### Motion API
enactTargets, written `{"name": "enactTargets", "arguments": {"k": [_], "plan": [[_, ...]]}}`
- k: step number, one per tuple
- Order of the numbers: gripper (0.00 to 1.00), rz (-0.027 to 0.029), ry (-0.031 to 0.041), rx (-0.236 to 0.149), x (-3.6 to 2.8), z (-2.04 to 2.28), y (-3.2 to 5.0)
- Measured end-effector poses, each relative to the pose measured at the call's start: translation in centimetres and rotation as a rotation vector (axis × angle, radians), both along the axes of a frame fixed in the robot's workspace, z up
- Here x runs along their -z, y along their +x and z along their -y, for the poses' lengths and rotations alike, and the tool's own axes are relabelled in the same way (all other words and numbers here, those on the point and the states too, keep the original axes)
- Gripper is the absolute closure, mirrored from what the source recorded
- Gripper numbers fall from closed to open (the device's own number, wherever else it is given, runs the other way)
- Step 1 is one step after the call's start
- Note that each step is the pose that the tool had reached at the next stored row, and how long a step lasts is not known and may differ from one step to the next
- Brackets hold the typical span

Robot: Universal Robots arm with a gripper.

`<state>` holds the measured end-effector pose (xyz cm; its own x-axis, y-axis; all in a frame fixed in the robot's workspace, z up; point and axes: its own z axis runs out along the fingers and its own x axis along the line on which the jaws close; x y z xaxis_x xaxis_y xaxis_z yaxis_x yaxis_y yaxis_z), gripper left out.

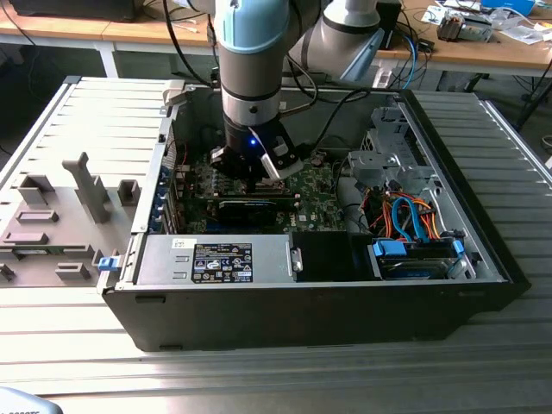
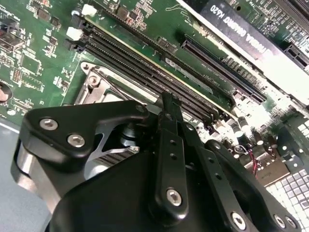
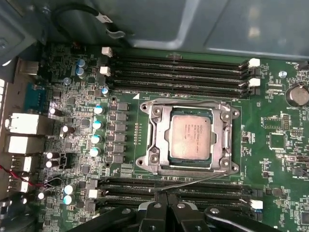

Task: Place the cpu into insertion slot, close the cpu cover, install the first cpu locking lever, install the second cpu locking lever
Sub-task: 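Install the second cpu locking lever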

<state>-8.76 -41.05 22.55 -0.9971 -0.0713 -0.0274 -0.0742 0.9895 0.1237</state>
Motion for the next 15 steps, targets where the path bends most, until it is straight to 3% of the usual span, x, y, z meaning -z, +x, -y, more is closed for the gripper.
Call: {"name": "enactTargets", "arguments": {"k": [2, 9, 15], "plan": [[0.89, 0.0005, -0.0002, 0.000, -0.38, 0.03, 0.00], [0.89, 0.0011, -0.0002, 0.000, -3.14, 0.07, 0.00], [0.89, -0.0014, 0.0024, 0.000, -2.67, 0.09, 0.00]]}}
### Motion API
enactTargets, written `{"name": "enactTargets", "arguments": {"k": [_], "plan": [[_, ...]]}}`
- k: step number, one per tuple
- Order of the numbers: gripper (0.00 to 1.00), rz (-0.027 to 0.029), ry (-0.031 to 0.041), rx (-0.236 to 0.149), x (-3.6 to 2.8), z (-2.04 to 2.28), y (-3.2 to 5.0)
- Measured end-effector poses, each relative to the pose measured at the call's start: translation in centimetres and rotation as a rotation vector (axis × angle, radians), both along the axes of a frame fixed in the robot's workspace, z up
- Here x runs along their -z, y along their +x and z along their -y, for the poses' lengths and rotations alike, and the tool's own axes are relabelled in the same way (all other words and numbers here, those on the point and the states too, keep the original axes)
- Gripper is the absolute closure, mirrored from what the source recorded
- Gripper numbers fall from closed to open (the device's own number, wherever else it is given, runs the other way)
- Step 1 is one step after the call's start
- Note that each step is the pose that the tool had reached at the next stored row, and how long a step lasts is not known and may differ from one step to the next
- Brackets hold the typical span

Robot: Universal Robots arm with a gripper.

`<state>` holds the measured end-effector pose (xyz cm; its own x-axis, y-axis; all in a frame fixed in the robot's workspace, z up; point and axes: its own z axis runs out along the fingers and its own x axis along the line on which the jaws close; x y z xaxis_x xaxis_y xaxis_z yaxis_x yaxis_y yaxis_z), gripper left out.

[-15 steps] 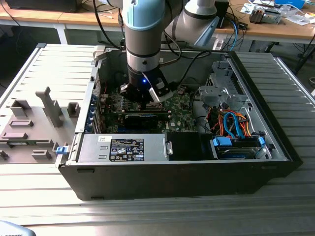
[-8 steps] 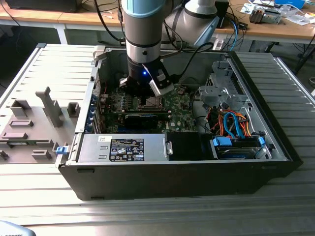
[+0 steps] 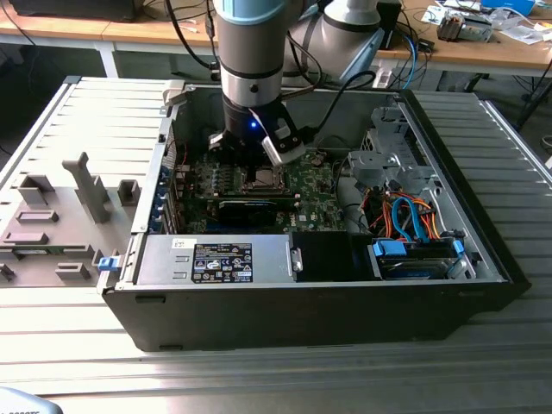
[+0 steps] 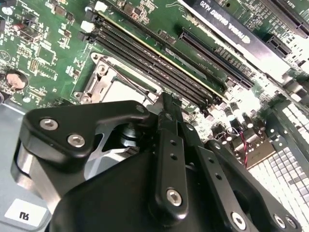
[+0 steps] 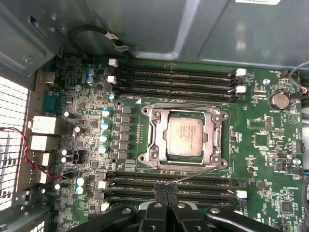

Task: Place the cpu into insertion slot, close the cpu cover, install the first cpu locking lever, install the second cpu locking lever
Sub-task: 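Install the second cpu locking lever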

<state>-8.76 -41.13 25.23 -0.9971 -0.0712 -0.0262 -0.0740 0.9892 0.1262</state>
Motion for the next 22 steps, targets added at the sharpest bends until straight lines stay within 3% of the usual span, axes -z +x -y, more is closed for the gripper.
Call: {"name": "enactTargets", "arguments": {"k": [6, 16, 20, 21, 22], "plan": [[0.89, -0.0008, 0.0004, 0.000, 1.17, -0.02, -0.02], [0.89, -0.0007, 0.0004, 0.000, 3.66, -0.05, -0.39], [0.89, -0.0008, 0.0002, 0.000, 3.84, -0.11, -0.67], [0.89, 0.0003, -0.0012, 0.000, 3.75, -0.12, -0.69], [0.89, 0.0008, -0.0044, 0.000, 3.25, -0.12, -0.68]]}}
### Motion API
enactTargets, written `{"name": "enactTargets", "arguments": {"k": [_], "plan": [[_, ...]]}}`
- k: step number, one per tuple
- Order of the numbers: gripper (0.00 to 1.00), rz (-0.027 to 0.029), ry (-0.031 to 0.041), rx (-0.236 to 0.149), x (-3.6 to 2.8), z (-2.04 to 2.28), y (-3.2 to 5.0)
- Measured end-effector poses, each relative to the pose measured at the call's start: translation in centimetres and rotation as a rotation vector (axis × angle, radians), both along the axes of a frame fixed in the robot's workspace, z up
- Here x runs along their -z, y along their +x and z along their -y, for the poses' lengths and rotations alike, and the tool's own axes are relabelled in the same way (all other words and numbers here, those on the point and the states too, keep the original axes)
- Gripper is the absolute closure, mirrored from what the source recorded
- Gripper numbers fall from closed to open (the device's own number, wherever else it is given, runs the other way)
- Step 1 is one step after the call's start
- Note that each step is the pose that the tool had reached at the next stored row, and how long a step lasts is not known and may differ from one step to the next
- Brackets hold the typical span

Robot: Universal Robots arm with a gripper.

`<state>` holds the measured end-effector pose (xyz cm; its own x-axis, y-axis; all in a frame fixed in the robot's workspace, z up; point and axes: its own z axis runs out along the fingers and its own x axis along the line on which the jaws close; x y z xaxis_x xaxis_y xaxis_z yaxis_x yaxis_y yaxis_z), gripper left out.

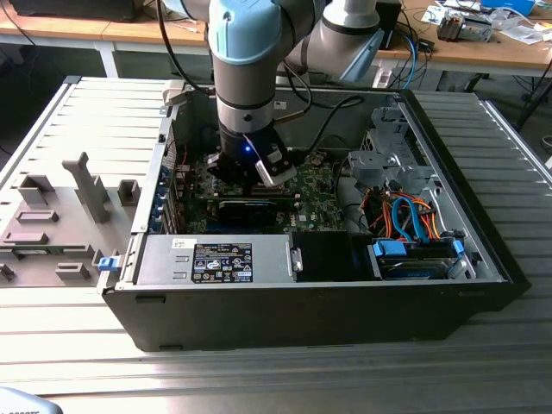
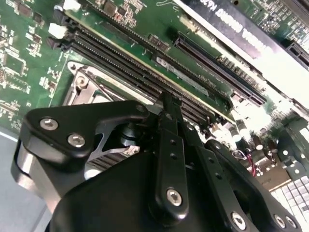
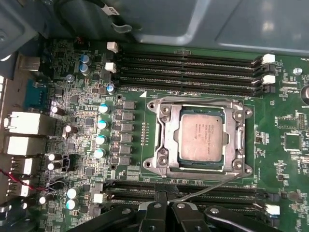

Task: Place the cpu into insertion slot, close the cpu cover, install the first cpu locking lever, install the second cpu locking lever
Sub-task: 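Install the second cpu locking lever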

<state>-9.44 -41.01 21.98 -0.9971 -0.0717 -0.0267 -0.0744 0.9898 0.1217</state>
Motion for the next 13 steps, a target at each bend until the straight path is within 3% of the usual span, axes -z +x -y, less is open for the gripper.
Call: {"name": "enactTargets", "arguments": {"k": [2, 3, 6, 9, 10, 13], "plan": [[0.89, 0.0001, -0.0039, 0.000, -1.09, 0.00, -0.01], [0.89, 0.0001, -0.0069, 0.000, -2.02, 0.00, -0.01], [0.89, 0.0000, -0.0092, 0.000, -3.50, 0.00, -0.01], [0.89, 0.0004, -0.0094, 0.000, -4.66, 0.03, -0.02], [0.89, 0.0003, -0.0093, 0.000, -4.76, 0.04, 0.03], [0.89, -0.0194, -0.0094, 0.000, -4.62, 0.03, 0.82]]}}
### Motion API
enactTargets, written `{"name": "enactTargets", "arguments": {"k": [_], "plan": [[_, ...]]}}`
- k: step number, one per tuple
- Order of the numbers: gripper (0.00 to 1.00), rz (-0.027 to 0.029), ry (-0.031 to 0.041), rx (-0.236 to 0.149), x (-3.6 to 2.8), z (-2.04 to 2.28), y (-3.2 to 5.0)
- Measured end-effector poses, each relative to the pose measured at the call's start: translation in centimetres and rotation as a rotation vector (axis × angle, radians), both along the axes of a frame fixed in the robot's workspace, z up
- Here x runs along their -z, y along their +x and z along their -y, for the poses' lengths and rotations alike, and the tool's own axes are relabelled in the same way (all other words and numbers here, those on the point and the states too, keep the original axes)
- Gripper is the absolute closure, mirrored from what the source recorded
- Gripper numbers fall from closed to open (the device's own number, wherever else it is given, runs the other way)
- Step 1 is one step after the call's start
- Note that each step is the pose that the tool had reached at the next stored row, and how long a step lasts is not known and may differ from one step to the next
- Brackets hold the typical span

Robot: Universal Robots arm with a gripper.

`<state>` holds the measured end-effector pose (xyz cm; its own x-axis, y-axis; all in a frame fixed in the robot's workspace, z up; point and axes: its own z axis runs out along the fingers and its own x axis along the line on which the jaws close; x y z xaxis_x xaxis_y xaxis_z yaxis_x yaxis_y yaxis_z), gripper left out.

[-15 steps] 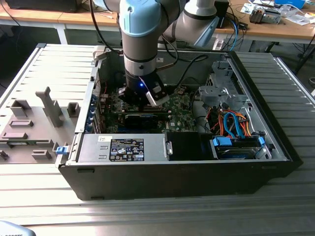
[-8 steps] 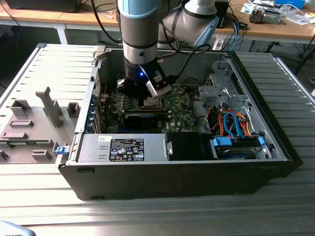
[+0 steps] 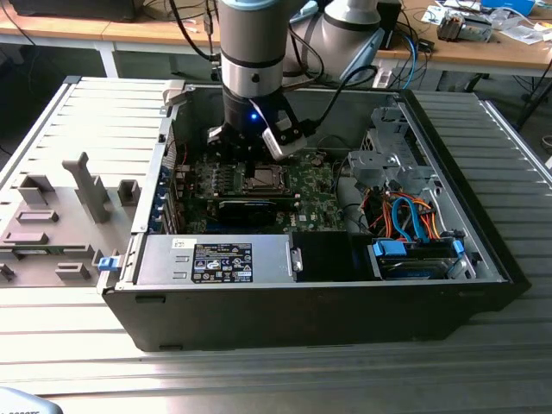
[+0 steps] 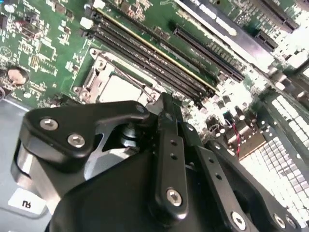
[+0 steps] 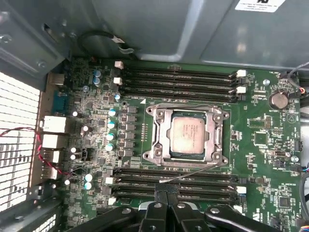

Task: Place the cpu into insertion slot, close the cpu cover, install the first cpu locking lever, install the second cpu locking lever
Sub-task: 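Install the second cpu locking lever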

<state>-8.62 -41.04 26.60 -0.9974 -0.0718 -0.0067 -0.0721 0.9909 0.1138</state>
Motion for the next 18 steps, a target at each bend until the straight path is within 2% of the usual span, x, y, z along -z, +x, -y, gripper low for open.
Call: {"name": "enactTargets", "arguments": {"k": [2, 3, 4, 6, 7, 8, 9, 10, 13, 17, 18], "plan": [[0.89, -0.0203, -0.0002, 0.000, 0.25, -0.30, 0.75], [0.89, -0.0259, 0.0000, 0.000, 0.40, -0.45, 0.84], [0.89, -0.0284, 0.0006, 0.000, 0.57, -0.56, 0.85], [0.89, -0.0300, 0.0006, 0.000, 1.04, -0.74, 0.84], [0.89, -0.0300, 0.0007, 0.000, 1.97, -0.93, 0.16], [0.89, -0.0301, 0.0006, 0.000, 3.14, -1.01, -0.94], [0.89, -0.0302, 0.0009, 0.000, 3.79, -1.01, -1.19], [0.89, -0.0300, 0.0028, 0.000, 4.15, -1.01, -1.20], [0.89, -0.0301, 0.0110, 0.000, 4.81, -1.01, -1.28], [0.89, -0.0302, 0.0213, 0.000, 5.23, -1.00, -1.29], [0.89, -0.0301, 0.0277, 0.000, 5.41, -1.01, -1.29]]}}
